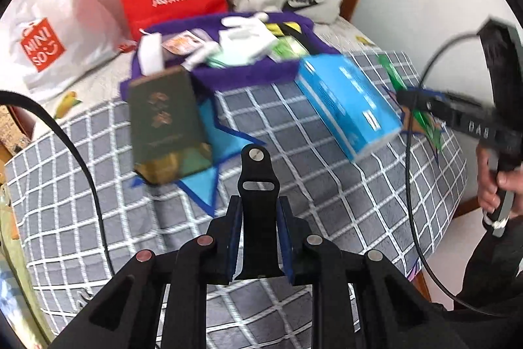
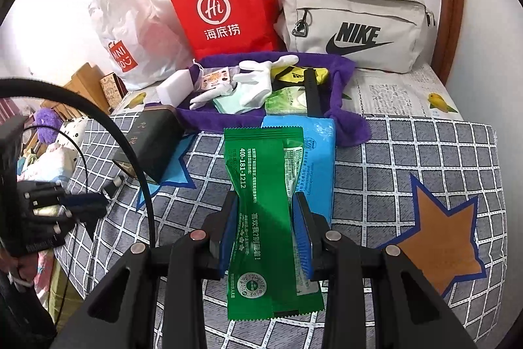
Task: Organize soft objects
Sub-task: 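Carry the green packet up and over onto the purple towel with the right tool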
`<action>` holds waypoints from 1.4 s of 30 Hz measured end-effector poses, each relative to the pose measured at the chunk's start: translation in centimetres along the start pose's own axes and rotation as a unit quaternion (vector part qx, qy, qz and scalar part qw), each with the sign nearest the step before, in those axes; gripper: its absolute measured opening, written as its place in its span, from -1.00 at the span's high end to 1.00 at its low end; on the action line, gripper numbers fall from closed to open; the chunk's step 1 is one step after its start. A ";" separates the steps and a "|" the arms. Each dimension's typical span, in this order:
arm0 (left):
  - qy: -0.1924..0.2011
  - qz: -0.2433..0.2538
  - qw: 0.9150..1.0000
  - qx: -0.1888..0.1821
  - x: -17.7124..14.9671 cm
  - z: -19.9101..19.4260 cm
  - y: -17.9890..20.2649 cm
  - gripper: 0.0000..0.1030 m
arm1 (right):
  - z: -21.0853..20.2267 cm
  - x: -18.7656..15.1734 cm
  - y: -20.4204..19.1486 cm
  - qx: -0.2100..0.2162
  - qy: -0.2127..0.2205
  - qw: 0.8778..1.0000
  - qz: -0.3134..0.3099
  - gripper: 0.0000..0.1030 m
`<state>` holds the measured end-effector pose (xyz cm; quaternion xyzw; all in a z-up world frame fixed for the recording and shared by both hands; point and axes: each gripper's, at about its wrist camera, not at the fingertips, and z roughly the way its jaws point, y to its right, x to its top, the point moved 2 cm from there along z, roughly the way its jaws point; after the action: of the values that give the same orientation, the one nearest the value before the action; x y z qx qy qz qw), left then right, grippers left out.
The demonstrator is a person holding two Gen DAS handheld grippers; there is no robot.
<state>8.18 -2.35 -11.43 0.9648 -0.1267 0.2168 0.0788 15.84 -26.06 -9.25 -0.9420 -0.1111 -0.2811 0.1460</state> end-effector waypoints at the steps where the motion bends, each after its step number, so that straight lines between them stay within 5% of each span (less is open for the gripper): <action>1: 0.005 -0.005 1.000 0.001 0.3 -0.6 -0.6 0.60 | 0.0 0.1 0.0 0.000 0.000 1.000 -0.001 0.36; 16: 0.053 -0.091 0.994 0.017 5.2 -1.9 -8.8 0.60 | 2.0 2.9 0.1 -0.016 -0.012 1.000 -0.016 0.36; 42: 0.071 -0.073 0.995 0.016 12.8 0.4 -12.5 0.60 | 4.8 8.9 1.1 -0.034 -0.015 0.999 -0.011 0.36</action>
<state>23.03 6.84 -7.35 0.9546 -0.0467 0.2806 0.0881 25.78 -24.30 -8.34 -0.9494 -0.1137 -0.2718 0.1088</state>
